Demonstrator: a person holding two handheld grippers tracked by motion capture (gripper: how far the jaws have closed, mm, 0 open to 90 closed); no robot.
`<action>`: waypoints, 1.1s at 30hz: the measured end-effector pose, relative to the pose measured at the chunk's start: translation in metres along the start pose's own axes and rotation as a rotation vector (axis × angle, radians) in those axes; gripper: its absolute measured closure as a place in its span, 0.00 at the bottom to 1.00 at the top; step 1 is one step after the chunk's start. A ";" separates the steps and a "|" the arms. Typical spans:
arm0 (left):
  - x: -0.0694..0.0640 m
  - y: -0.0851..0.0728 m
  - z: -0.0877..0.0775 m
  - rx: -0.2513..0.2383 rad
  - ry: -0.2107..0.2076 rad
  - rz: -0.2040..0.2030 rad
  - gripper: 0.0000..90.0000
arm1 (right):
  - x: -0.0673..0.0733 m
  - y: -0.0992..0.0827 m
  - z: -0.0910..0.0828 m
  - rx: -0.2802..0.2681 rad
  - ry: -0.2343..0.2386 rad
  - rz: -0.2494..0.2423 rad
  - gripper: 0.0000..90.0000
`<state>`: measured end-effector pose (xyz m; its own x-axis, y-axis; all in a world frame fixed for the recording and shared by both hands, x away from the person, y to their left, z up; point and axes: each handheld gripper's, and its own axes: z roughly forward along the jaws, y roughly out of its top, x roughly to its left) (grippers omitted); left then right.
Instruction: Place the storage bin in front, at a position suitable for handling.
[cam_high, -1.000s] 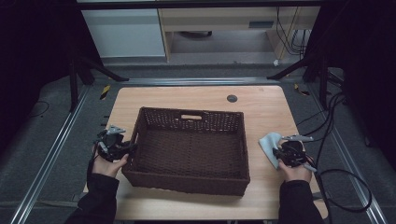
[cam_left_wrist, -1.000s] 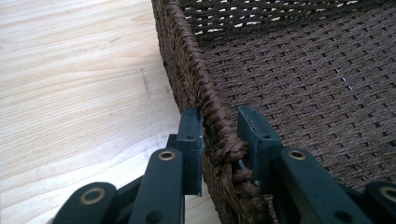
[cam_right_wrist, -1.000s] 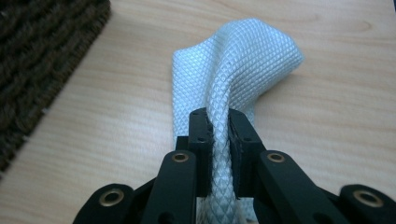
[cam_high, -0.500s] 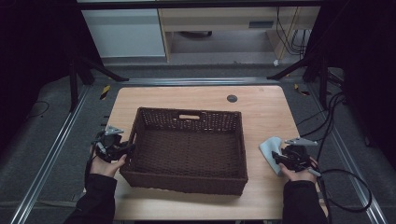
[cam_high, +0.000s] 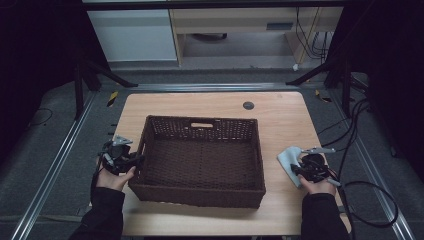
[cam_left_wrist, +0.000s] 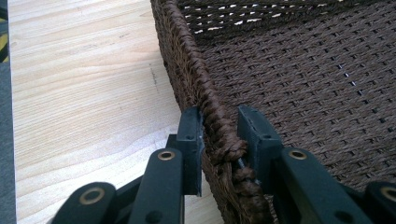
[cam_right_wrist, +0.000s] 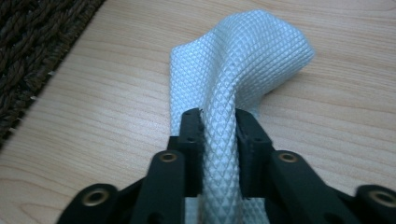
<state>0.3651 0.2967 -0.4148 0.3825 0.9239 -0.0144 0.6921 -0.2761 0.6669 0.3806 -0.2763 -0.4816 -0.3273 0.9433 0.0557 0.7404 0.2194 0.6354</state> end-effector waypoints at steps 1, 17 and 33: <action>0.000 0.000 0.000 0.000 0.000 0.000 0.78 | 0.000 0.000 0.000 0.000 0.000 0.000 0.88; 0.001 -0.001 0.001 -0.004 -0.010 0.003 0.78 | 0.000 0.021 -0.012 -0.123 0.033 0.047 0.91; 0.003 0.000 0.002 0.002 -0.025 -0.011 0.77 | 0.008 0.049 -0.022 -0.224 0.038 0.029 0.91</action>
<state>0.3668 0.2987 -0.4164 0.3896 0.9201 -0.0406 0.6980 -0.2662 0.6648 0.4014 -0.2633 -0.4331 -0.3325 0.9374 0.1031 0.6024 0.1270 0.7880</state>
